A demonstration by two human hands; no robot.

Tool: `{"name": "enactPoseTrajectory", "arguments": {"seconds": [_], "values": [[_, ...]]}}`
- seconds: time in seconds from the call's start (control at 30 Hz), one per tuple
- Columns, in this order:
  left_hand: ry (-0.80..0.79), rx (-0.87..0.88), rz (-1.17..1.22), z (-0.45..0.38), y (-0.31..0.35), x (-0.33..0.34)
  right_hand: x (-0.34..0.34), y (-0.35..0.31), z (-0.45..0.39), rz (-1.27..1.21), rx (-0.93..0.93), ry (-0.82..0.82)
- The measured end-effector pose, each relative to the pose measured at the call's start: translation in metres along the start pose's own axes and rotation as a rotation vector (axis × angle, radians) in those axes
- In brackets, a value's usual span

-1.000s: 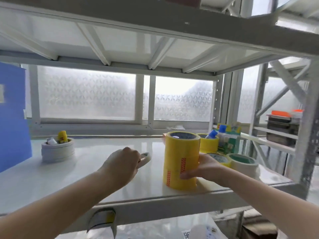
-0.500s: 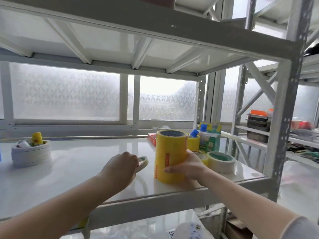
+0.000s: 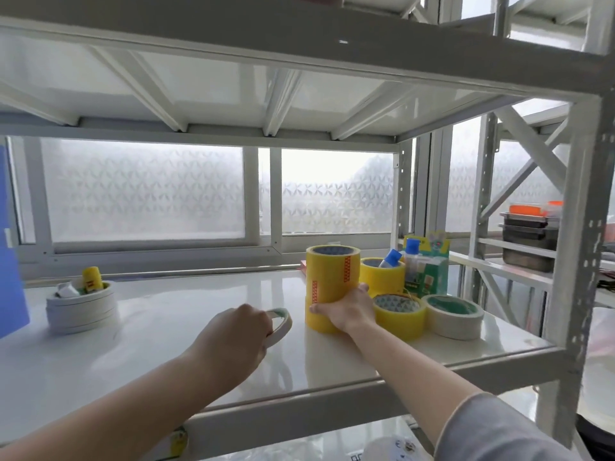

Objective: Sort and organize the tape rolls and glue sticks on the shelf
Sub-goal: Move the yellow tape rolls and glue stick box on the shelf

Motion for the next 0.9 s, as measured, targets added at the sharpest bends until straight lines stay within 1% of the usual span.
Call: {"name": "enactPoseTrajectory", "arguments": {"seconds": [0.1,0.17,0.27,0.37,0.47,0.57,0.67,0.8,0.9], "values": [[-0.006,0.014,-0.016,0.003,0.0,-0.003,0.002,-0.004,-0.003,0.002,0.02,-0.006],[-0.006,0.017,-0.013,0.005,0.0,-0.005,0.001,-0.006,-0.003,0.039,0.047,-0.045],[-0.02,0.036,-0.009,0.006,0.0,-0.011,-0.006,-0.012,0.0,0.15,0.074,-0.178],[-0.045,0.071,0.0,0.005,0.005,-0.02,-0.023,-0.019,0.008,0.284,0.042,-0.335],[-0.034,0.114,0.025,-0.001,0.016,-0.033,-0.049,-0.025,0.014,0.464,0.018,-0.411],[0.014,0.175,0.078,-0.01,0.037,-0.05,-0.081,-0.029,0.015,0.577,-0.007,-0.411],[0.053,0.248,0.12,-0.022,0.064,-0.065,-0.118,-0.031,0.015,0.598,-0.004,-0.38],[0.112,0.336,0.105,-0.05,0.105,-0.077,-0.162,-0.024,0.015,0.608,0.022,-0.325],[0.158,0.377,0.047,-0.079,0.133,-0.072,-0.184,-0.009,0.013,0.602,0.049,-0.286]]}}
Point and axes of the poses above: each hand's wrist, its own z-axis away from the middle knuckle, its own x-axis out of the palm, y = z × x, the point moved 3 cm from there along -z, towards the middle knuckle
